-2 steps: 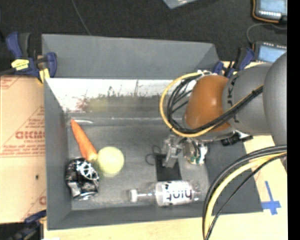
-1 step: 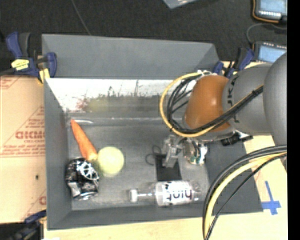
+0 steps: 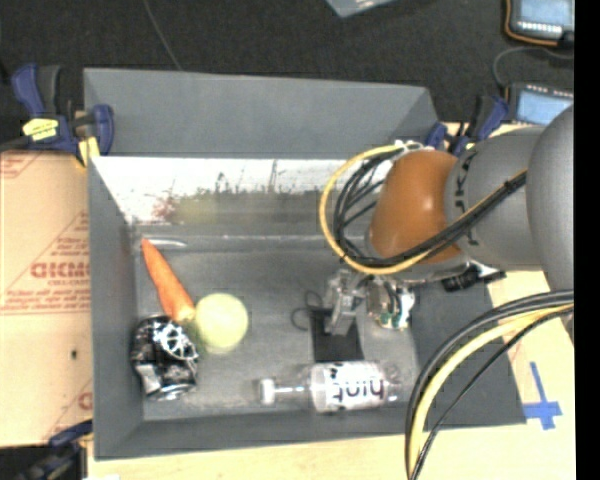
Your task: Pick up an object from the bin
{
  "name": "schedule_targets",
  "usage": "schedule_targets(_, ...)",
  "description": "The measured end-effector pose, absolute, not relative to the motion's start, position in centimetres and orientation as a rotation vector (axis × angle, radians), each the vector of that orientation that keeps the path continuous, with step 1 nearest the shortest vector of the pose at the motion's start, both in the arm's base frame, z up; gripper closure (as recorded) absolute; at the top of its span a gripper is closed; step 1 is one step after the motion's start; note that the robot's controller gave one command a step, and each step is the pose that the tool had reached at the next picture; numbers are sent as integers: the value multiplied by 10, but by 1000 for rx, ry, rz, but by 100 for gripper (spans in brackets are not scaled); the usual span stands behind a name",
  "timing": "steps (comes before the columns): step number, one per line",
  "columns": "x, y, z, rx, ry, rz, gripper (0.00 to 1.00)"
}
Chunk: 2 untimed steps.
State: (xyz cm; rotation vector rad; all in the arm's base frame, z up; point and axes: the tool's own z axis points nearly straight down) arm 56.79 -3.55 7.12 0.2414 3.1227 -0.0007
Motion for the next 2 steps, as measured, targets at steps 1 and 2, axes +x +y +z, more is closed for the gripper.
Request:
schedule_targets(1,576,-39,190,186,3123,-3,100)
schedule_targets(2,576,-39,190,185,3123,-3,100)
